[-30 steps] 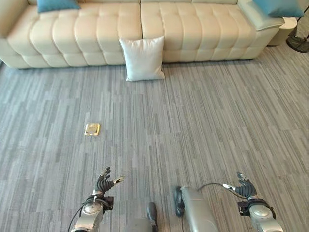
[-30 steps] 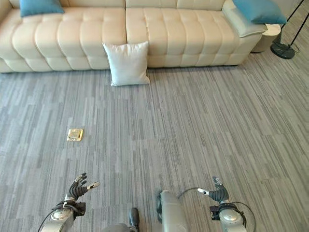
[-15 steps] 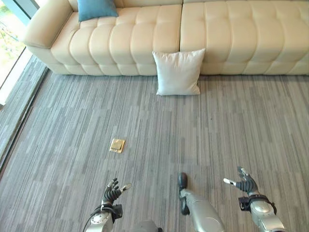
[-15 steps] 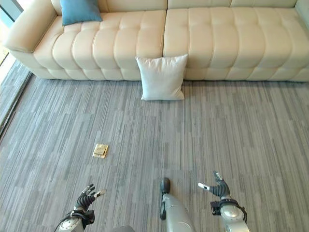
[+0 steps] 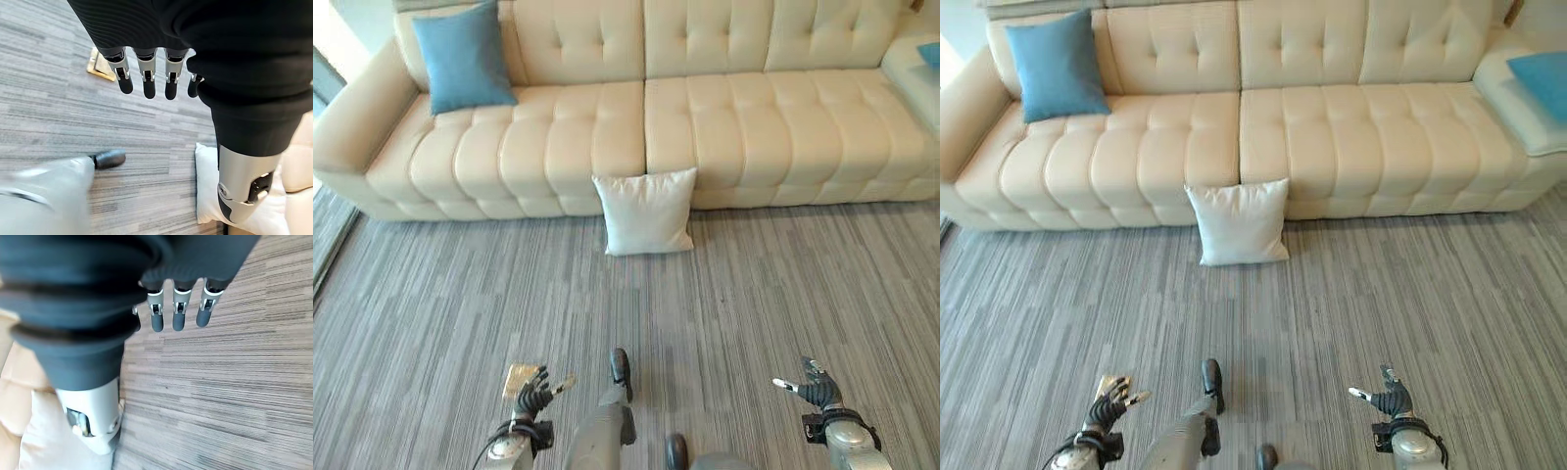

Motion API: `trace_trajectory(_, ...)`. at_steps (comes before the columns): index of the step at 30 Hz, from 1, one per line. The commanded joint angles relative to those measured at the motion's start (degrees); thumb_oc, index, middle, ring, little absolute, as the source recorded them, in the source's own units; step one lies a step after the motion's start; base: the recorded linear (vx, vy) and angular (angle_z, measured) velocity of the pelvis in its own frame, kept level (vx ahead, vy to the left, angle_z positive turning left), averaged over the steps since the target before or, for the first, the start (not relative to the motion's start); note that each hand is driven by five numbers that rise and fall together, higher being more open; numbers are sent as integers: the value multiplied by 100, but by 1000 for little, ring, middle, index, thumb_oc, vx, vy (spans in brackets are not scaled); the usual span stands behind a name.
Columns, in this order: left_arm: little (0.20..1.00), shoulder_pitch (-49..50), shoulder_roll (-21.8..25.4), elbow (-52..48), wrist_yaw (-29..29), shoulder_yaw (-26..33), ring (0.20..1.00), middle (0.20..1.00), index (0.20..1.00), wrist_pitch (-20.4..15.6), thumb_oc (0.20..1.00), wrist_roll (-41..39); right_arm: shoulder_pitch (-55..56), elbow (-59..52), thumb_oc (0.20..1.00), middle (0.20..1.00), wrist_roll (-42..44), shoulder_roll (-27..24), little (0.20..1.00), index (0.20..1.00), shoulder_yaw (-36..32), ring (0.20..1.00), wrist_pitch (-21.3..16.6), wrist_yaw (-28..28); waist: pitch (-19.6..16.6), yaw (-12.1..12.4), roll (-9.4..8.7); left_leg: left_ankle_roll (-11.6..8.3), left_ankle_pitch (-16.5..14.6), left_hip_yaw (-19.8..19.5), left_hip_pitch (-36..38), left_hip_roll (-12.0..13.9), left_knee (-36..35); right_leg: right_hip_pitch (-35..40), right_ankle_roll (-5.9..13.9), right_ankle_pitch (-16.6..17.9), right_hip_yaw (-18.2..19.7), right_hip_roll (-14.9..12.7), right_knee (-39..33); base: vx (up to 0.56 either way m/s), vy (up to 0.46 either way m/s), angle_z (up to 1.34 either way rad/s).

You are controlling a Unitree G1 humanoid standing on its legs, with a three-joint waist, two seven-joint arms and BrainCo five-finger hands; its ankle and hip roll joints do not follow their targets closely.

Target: Pick up all the scattered cushions and arrange them neatly on the sofa.

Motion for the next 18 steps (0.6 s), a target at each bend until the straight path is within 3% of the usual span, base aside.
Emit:
trace_trajectory(1, 1000, -224, 187, -246, 13, 31, 1000, 1000, 1000, -122, 1000, 202, -199, -342, 1000, 1000, -217, -59, 1000, 1000, -23, 1000, -155, 59, -97, 169, -138, -186, -395, 238, 313, -2, 130, -927, 918, 723, -98, -506, 1920, 366, 164, -47)
trace_trajectory(2, 1000, -225, 186, -246, 13, 31, 1000, 1000, 1000, -122, 1000, 202, -200, -343, 1000, 1000, -217, -60, 1000, 1000, -24, 1000, -154, 59, -109, 179, -126, -189, -387, 243, 297, 15, 128, -947, 914, 738, -89, -491, 1915, 251, 133, -51)
trace_trajectory(3, 1000, -261, 244, -330, 52, 46, 1000, 1000, 1000, -140, 1000, 177, -265, -460, 1000, 1000, -237, -20, 1000, 1000, 35, 1000, -167, 77, -9, 129, -141, -46, -603, 334, 550, -38, 138, -1380, 1143, 1296, -116, -624, 2794, 160, 89, -40)
trace_trajectory(4, 1000, -263, 243, -329, 52, 45, 1000, 1000, 1000, -140, 1000, 177, -266, -459, 1000, 1000, -237, -21, 1000, 1000, 34, 1000, -166, 77, -20, 139, -127, -50, -596, 339, 534, -19, 137, -1397, 1138, 1315, -109, -607, 2783, 365, 182, -22)
trace_trajectory(5, 1000, -348, 271, -263, 89, 22, 1000, 1000, 1000, -151, 1000, 225, -341, -457, 1000, 1000, -250, 33, 1000, 1000, 95, 1000, -184, 93, 89, 72, -42, 48, -810, 363, 920, -14, 100, -1863, 1080, 1265, -303, -659, 3349, 194, 90, -4)
trace_trajectory(7, 1000, -385, 269, -205, 102, 30, 1000, 1000, 1000, -158, 1000, 225, -374, -442, 1000, 1000, -252, 38, 1000, 1000, 129, 1000, -171, 114, 123, 41, 8, 65, -878, 339, 1064, -9, 67, -2083, 1009, 1173, -435, -650, 3350, 277, 95, 2)
trace_trajectory(9, 1000, -397, 267, -195, 127, 52, 1000, 1000, 1000, -184, 1000, 138, -476, -394, 1000, 1000, -200, -4, 1000, 1000, 207, 1000, -165, 112, 202, -87, 104, 15, -1046, 242, 1497, -23, -105, -2606, 832, 680, -912, -555, 2614, 503, 38, 15)
trace_trajectory(11, 1000, -403, 248, -182, 143, 50, 1000, 1000, 1000, -162, 1000, 124, -531, -368, 1000, 1000, -175, -47, 1000, 1000, 244, 1000, -142, 98, 280, -176, 74, -7, -1178, 168, 1752, -96, -165, -2806, 854, 776, -1096, -528, 1905, 343, -37, -4)
trace_trajectory(12, 1000, -403, 247, -182, 143, 50, 1000, 1000, 1000, -162, 1000, 124, -532, -368, 1000, 1000, -175, -47, 1000, 1000, 245, 1000, -142, 98, 286, -178, 75, -8, -1178, 166, 1758, -94, -165, -2797, 854, 777, -1099, -527, 1900, 374, -83, 13)
trace_trajectory(13, 1000, -432, 215, -68, 164, 81, 1000, 1000, 1000, -161, 1000, 155, -543, -343, 1000, 1000, -166, -73, 1000, 1000, 257, 1000, -123, 90, 334, -281, 35, -37, -1324, 42, 2010, -185, -242, -3013, 935, 1022, -1044, -446, 1126, 389, -106, 24)
trace_trajectory(14, 1000, -458, 204, -30, 179, 114, 1000, 1000, 1000, -162, 1000, 189, -541, -341, 1000, 1000, -184, -84, 1000, 1000, 253, 1000, -110, 93, 339, -316, 24, -72, -1382, -27, 2107, -209, -268, -3109, 1000, 1153, -1029, -448, 837, 389, -106, 30)
trace_trajectory(18, 1000, -448, 179, 51, 120, 75, 1000, 1000, 1000, -196, 1000, 301, -448, -373, 1000, 1000, -237, -144, 1000, 1000, 239, 1000, -93, 107, 313, -429, 10, -115, -1738, -216, 2455, -298, -139, -3235, 1049, 1337, -1066, -589, 610, 392, -161, 22)
